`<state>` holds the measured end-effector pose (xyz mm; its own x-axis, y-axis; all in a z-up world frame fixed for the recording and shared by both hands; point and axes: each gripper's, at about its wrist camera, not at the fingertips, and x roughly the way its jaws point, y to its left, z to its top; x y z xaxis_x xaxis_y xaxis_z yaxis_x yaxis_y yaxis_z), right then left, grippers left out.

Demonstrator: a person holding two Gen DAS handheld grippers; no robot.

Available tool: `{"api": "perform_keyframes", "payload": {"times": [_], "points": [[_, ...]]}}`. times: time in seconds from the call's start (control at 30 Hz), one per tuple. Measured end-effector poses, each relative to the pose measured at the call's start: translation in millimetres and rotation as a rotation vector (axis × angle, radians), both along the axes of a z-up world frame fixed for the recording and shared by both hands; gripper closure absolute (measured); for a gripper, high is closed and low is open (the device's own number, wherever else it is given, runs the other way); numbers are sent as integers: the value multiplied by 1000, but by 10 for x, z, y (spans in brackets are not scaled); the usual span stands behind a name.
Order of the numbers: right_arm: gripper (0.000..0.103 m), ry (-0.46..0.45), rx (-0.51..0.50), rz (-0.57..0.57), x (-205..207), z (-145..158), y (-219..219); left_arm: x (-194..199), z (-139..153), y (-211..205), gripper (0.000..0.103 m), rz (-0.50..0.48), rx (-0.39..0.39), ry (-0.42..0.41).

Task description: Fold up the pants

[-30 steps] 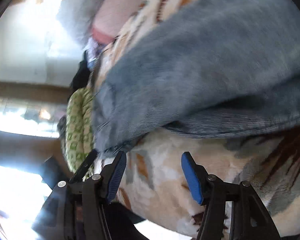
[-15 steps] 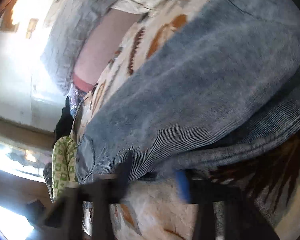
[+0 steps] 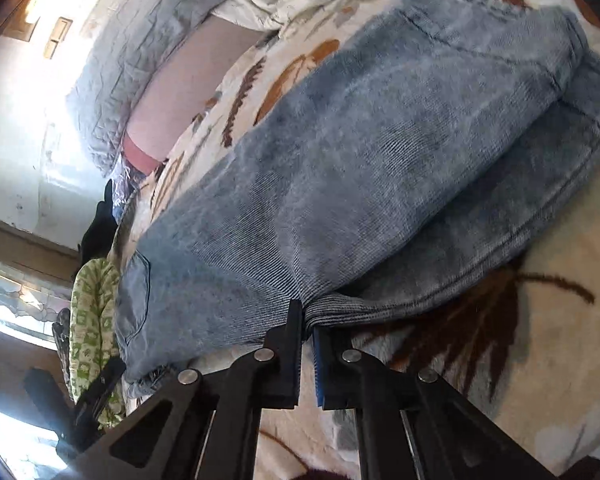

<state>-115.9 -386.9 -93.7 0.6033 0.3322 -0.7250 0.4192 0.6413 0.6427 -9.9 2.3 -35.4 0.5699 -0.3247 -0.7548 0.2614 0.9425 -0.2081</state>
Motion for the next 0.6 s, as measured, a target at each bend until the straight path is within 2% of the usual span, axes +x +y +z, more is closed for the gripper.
{"api": "perform_keyframes", "payload": {"times": [0.13, 0.17, 0.23, 0.3, 0.33, 0.37, 0.4, 0.43, 0.47, 0.53, 0.6], "points": [[93, 40, -22, 81, 22, 110, 55, 12, -150, -160, 37, -40, 104, 32], [88, 43, -26, 96, 20, 166, 53, 11, -155, -181, 37, -44, 118, 27], [86, 22, -14, 121, -4, 327, -23, 31, -126, -179, 37, -50, 92, 29], [85, -35, -38, 108, -48, 558, -225, 82, -93, -140, 37, -47, 12, 53], [77, -59, -52, 92, -54, 645, -334, 132, -62, -120, 37, -42, -57, 62], [63, -84, -75, 61, -57, 752, -469, 160, -48, -131, 36, -43, -81, 65], [54, -108, -131, 12, -32, 890, -666, 195, -37, -166, 36, -51, -89, 64], [33, -111, -181, -18, -3, 970, -799, 238, -32, -244, 36, -66, -78, 54], [30, -108, -236, -46, 66, 1030, -942, 254, -38, -297, 36, -76, -65, 47], [30, -80, -329, -119, 253, 1070, -1244, 257, -70, -410, 36, -101, -34, 47], [30, -35, -337, -134, 482, 951, -1489, 250, -115, -514, 36, -129, 11, 45]]}}
